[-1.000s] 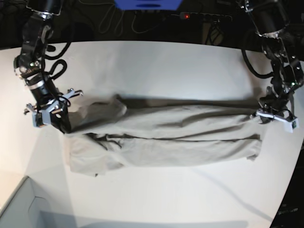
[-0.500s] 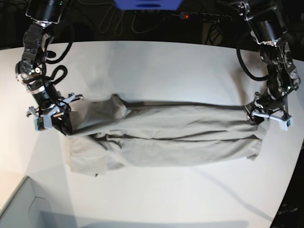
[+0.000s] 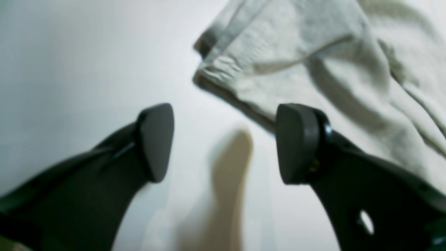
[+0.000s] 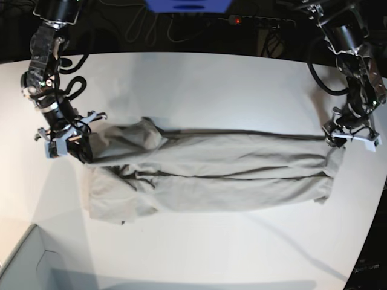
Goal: Layout the t-shirt on the table in an organized manner, then fold the t-shirt properly
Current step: 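Lower the stretched shirt onto the table with both grippers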
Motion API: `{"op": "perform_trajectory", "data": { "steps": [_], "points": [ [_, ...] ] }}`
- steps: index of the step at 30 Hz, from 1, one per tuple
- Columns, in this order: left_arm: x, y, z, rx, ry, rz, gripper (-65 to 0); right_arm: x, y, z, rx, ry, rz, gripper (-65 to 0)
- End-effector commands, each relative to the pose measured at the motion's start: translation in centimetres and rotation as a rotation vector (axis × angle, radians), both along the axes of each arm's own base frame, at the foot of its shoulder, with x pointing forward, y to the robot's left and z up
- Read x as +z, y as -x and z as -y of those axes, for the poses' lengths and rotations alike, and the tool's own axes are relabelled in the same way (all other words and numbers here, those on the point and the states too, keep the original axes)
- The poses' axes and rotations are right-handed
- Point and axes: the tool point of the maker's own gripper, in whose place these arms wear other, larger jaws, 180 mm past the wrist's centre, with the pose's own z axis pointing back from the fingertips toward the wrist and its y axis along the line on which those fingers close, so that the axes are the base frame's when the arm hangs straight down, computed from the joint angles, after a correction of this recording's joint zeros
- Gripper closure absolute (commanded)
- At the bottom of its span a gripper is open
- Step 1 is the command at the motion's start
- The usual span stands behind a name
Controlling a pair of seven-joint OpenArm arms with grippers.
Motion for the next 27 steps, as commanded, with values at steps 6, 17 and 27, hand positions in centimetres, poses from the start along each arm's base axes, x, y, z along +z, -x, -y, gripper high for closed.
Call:
{"op": "perform_trajectory", "data": {
  "steps": [6, 17, 27],
  "points": [
    [0.8, -1.1, -1.3, 0.035, -0.04, 0.074, -44.0, 1.7, -0.7, 0.1, 0.007, -0.013, 0.062, 0.0],
    [-0.3, -1.6, 0.5, -0.013, -0.05, 0.075, -44.0, 1.4, -0.3, 0.1, 0.009, -0.011, 0.052, 0.0],
    [-0.7, -0.9, 0.5, -0.008, -0.048, 0.065, -43.9, 1.4, -0.3, 0.1, 0.011, -0.011, 0.052, 0.0]
  ]
}}
